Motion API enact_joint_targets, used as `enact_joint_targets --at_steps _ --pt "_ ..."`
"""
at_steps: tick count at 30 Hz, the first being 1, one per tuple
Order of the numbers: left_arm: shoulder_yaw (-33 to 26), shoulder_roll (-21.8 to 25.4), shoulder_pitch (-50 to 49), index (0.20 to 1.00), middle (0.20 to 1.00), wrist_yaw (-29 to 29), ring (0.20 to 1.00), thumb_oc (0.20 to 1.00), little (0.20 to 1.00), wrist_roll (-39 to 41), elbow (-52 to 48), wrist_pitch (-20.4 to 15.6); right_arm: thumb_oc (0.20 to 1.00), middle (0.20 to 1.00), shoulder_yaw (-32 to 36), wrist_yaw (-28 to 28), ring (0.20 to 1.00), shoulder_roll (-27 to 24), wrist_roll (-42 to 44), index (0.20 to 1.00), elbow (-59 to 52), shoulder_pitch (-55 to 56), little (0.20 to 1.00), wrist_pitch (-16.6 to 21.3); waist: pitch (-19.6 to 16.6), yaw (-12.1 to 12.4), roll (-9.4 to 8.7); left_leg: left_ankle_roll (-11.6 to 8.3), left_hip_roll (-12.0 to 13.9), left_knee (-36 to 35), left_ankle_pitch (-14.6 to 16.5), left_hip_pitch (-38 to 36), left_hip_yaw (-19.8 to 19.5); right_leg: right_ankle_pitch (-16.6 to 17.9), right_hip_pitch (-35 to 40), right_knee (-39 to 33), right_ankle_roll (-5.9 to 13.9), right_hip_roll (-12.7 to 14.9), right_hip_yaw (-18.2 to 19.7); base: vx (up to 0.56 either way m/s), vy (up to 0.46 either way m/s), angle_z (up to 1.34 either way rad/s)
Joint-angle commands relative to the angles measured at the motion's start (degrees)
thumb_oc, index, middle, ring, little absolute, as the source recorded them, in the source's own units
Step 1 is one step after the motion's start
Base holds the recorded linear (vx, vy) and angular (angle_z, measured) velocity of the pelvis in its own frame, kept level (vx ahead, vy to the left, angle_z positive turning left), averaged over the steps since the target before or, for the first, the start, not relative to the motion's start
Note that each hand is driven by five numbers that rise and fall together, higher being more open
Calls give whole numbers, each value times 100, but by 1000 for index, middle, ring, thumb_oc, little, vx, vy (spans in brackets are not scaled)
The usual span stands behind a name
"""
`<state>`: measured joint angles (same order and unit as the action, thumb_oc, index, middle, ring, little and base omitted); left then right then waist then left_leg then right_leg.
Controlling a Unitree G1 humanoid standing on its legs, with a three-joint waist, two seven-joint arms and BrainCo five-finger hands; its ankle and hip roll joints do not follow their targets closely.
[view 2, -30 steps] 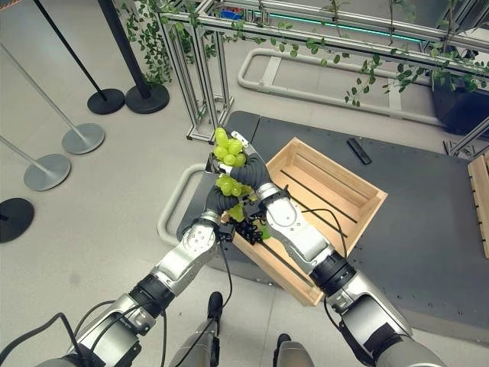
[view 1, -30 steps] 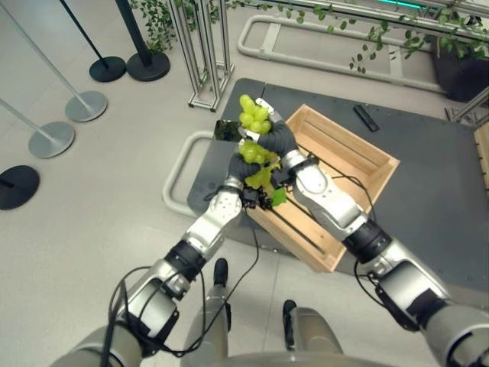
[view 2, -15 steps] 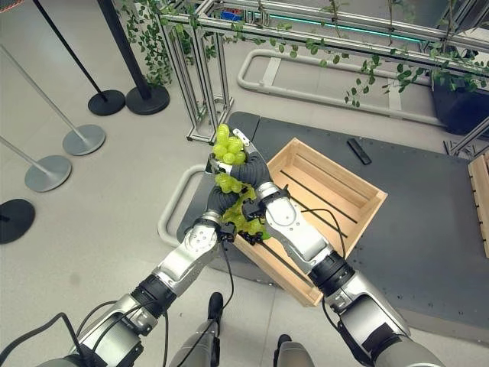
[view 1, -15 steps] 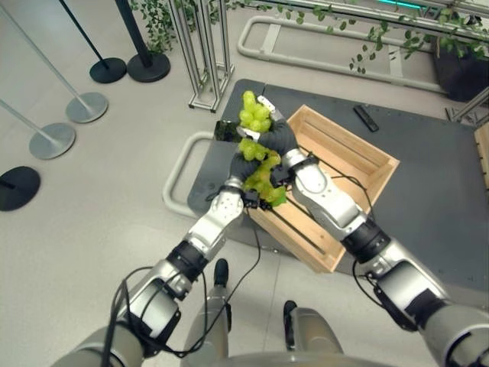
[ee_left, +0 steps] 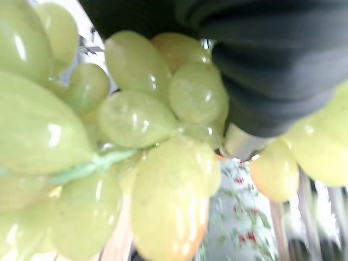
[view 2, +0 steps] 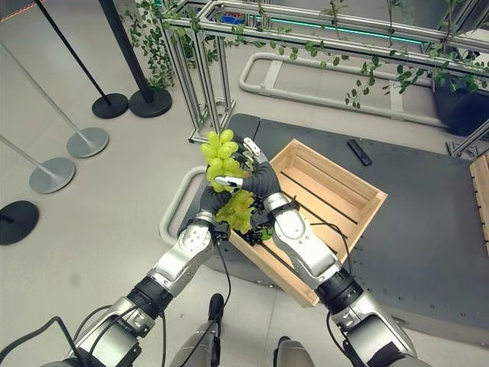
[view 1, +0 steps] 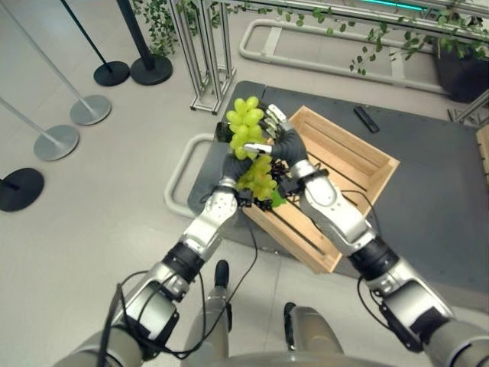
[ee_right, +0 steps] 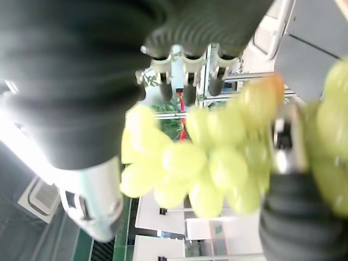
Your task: Pick up the fruits from the basket on one side to the basket on the other side
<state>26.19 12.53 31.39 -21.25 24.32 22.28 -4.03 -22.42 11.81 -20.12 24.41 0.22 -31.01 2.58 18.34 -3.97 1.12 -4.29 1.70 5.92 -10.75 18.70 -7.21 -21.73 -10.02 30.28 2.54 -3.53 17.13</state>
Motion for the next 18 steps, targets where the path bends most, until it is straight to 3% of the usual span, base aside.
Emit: enact_joint_targets --at_steps 1,5,9,10,13,14,15,18 --pt "-366 -96 135 200 200 222 200 200 200 25 -31 -541 1000 1000 338 -141 1000 136 181 1000 -721 -52 1000 566 -144 -24 -156 -154 195 451 956 -92 -273 653 36 -907 202 171 269 51 -172 -1" --pt "-736 -147 -373 200 200 352 200 200 200 146 -135 -596 1000 1000 765 -287 1000 23 240 1000 -1075 583 1000 654 -128 -82 41 -308 341 378 841 -214 -433 654 374 -1301 137 246 169 9 -168 19" --pt "-1129 -146 -1160 200 200 541 200 200 200 296 -565 -632 1000 1000 1249 -332 1000 -68 198 1000 -1337 1151 1000 753 -2 -118 240 -453 609 382 554 -199 -646 649 619 -1494 -87 68 -74 -48 -205 30" --pt "-1194 -160 -1277 200 200 585 200 200 200 284 -598 -621 1000 1000 1362 -319 1000 -97 156 1000 -1350 1244 1000 782 28 -137 247 -428 686 350 478 -150 -526 655 666 -1559 -139 40 -176 -123 -250 44" --pt "-1501 -66 -1900 200 200 817 200 200 200 276 -809 -566 1000 1000 1756 -262 1000 -51 -10 1000 -1310 1758 1000 824 -3 -248 114 -348 903 658 604 -39 315 733 655 -1776 -195 93 -707 -201 -243 65" --pt "-1499 -62 -1916 200 200 817 200 200 200 276 -822 -561 1000 1000 1755 -263 1000 -47 -11 1000 -1312 1767 1000 825 -10 -257 114 -349 901 672 612 -30 303 732 660 -1780 -195 92 -717 -218 -192 142" --pt "-1664 -33 -2332 200 200 889 200 200 200 331 -1134 -569 1000 1000 1858 -297 1000 -42 -54 1000 -1308 1964 1000 829 -36 -216 65 -368 732 1002 884 -262 159 885 697 -1953 -176 225 -882 -118 -64 100" --pt "-1714 -26 -2515 200 200 990 200 200 200 377 -1371 -569 1000 1000 1950 -333 1000 -17 -82 1000 -1335 2060 1000 825 -89 -235 65 -343 691 1039 1059 -480 151 979 645 -2074 -130 357 -1135 -180 -41 60"
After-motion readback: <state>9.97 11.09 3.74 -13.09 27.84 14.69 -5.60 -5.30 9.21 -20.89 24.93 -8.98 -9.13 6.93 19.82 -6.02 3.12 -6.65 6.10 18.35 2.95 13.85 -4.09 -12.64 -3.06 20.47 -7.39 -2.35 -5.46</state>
